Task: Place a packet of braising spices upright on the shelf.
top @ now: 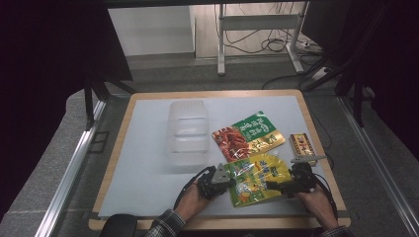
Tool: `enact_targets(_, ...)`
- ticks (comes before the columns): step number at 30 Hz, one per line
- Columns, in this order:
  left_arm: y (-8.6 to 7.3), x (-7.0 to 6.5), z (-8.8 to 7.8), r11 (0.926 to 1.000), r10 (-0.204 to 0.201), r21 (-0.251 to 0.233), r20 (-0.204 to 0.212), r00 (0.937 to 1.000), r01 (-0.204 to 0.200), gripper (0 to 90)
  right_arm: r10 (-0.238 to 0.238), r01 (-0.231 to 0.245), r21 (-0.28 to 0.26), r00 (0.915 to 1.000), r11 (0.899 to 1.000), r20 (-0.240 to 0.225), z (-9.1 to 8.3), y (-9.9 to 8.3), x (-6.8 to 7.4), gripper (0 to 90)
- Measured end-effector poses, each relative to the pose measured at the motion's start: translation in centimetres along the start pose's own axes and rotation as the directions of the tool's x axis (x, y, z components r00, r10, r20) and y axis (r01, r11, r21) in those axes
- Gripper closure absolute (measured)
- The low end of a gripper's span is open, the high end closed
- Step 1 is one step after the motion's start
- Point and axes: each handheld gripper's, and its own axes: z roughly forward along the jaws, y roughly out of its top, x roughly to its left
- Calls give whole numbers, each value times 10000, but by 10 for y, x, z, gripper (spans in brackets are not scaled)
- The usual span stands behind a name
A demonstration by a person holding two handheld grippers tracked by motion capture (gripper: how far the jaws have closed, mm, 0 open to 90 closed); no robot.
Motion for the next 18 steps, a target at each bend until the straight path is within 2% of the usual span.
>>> enact_targets(1, 0, 0, 1, 9998, -164, -111, 29, 9999, 164, 900, 193, -194, -36, 9997, 9998, -136, 0, 0, -1, 59)
enact_targets(2, 0, 0, 1, 9998, -164, -111, 29, 9999, 164, 900, 193, -194, -36, 9997, 9998, -136, 0, 0, -1, 59)
enact_targets(5, 0, 1, 1, 9996, -236, -130, 89, 9997, 238, 900, 517, -532, -224, 9968, 9983, -606, -3, 1, -2, 59)
enact_targets(7, 0, 0, 1, 9997, -202, -127, 73, 9998, 203, 900, 800, -846, -333, 9893, 9959, -1219, -4, 2, -2, 70)
enact_targets(8, 0, 0, 1, 9997, -212, -133, 79, 9997, 213, 900, 865, -907, -262, 9874, 9955, -1323, -3, 2, -1, 74)
enact_targets(10, 0, 1, 1, 9995, -273, -135, 116, 9996, 275, 900, 397, -390, 111, 9964, 9992, -744, 0, 2, 3, 126)
enact_targets(11, 0, 2, 0, 9997, -212, -77, 128, 9997, 213, 900, 77, -71, 309, 9998, 9995, -189, 1, 3, 7, 177)
enact_targets(12, 0, 2, 0, 9997, -227, -82, 136, 9997, 228, 900, -14, 8, 366, 9998, 9993, 174, 0, 3, 8, 260)
enact_targets(13, 0, 2, 0, 9997, -245, -78, 155, 9996, 246, 900, 8, -18, 325, 9996, 9995, 293, -2, 4, 8, 315)
enact_targets(15, 0, 3, 0, 9996, -286, -83, 181, 9994, 288, 900, 412, -412, 6, 9988, 9991, 276, -7, 4, 6, 462)
enact_targets(17, -1, 2, 0, 9996, -261, -113, 142, 9996, 263, 900, 544, -544, -14, 9981, 9985, 275, -9, 4, 5, 545)
enact_targets(18, -1, 2, 0, 9996, -261, -113, 142, 9996, 263, 900, 544, -544, -14, 9981, 9985, 275, -9, 4, 5, 545)
